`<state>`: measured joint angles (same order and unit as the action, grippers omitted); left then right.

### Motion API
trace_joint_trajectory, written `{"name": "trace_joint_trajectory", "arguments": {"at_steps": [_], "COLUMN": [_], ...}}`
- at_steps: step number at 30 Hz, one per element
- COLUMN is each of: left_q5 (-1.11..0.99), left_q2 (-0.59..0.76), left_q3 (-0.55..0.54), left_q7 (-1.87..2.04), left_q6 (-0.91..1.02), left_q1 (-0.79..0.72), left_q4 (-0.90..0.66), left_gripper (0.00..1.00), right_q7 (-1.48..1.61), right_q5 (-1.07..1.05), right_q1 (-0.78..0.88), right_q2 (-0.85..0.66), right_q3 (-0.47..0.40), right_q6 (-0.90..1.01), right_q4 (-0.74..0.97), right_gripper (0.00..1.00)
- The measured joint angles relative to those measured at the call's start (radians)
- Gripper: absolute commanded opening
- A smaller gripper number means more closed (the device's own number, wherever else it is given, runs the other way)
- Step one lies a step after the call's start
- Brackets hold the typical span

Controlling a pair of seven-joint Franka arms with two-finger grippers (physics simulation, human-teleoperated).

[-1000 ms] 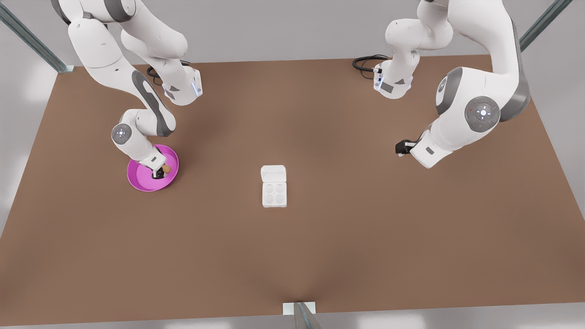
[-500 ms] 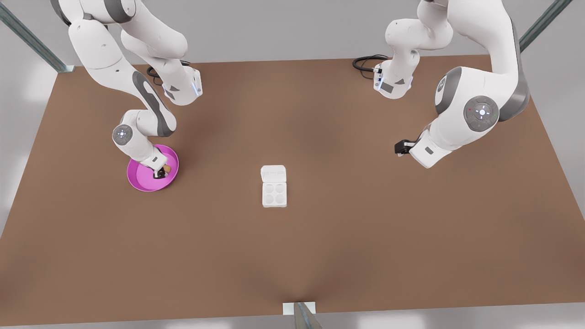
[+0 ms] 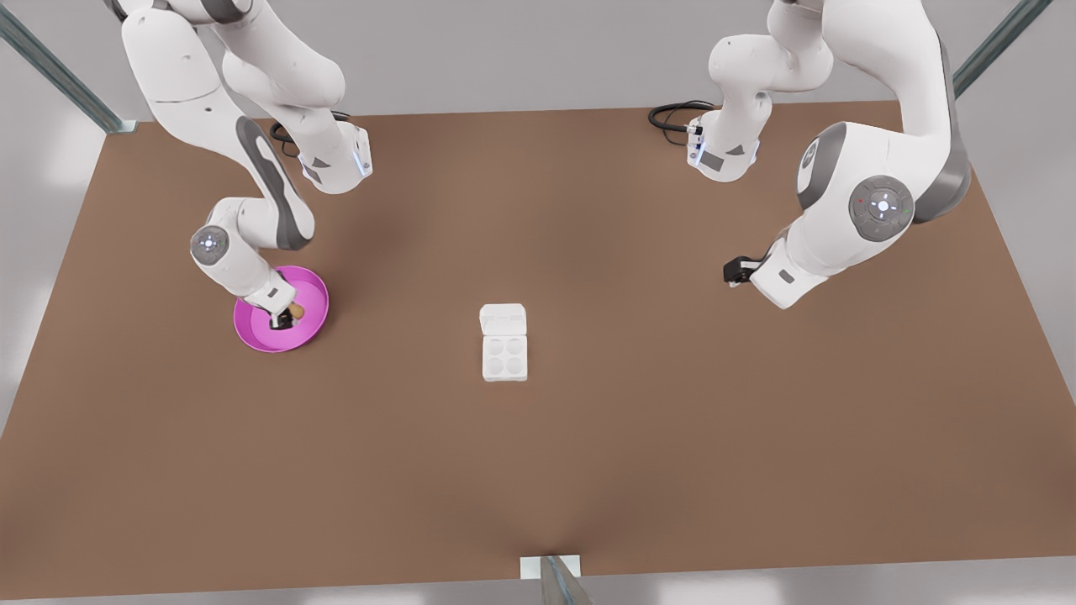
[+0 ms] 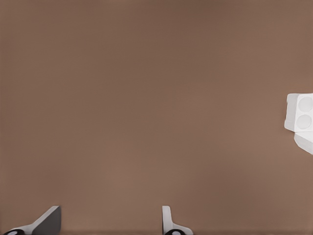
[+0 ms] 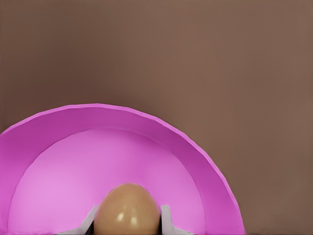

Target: Pack egg into the box and close the box lid

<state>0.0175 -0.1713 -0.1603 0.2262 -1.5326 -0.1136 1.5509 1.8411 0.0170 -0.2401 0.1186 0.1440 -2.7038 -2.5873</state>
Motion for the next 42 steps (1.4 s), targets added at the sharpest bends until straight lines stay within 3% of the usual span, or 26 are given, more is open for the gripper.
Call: {"name": "trace_joint_trajectory", "arguments": {"at_steps": [5, 10, 23, 34, 42], "left_q5": [0.000, 0.000, 0.008, 0.007, 0.003], "left_q2": [0.001, 0.002, -0.019, 0.026, 0.026], "left_q3": [-0.004, -0.004, -0.018, 0.013, 0.034], "left_q7": [0.003, 0.006, 0.013, 0.023, 0.026], "left_q6": [0.001, 0.001, 0.013, -0.016, -0.027], "left_q1": [0.000, 0.000, -0.007, -0.045, -0.045], "left_q4": [-0.001, -0.001, -0.001, 0.083, 0.098], "left_gripper": [1.00, 1.00, 1.00, 1.00, 1.00], "right_q7": [0.006, 0.003, -0.044, -0.144, -0.224], "right_q5": [-0.070, -0.139, -0.233, -0.271, -0.277], "right_q1": [0.020, 0.158, 0.352, 0.544, 0.614], "right_q2": [-0.031, 0.010, 0.305, 0.447, 0.481], "right_q3": [0.019, 0.023, 0.023, 0.023, 0.023], "right_q6": [0.164, 0.275, 0.359, 0.367, 0.368], "right_q4": [0.125, 0.246, 0.690, 0.877, 0.891], "right_gripper": [0.54, 0.54, 0.54, 0.54, 0.54]}}
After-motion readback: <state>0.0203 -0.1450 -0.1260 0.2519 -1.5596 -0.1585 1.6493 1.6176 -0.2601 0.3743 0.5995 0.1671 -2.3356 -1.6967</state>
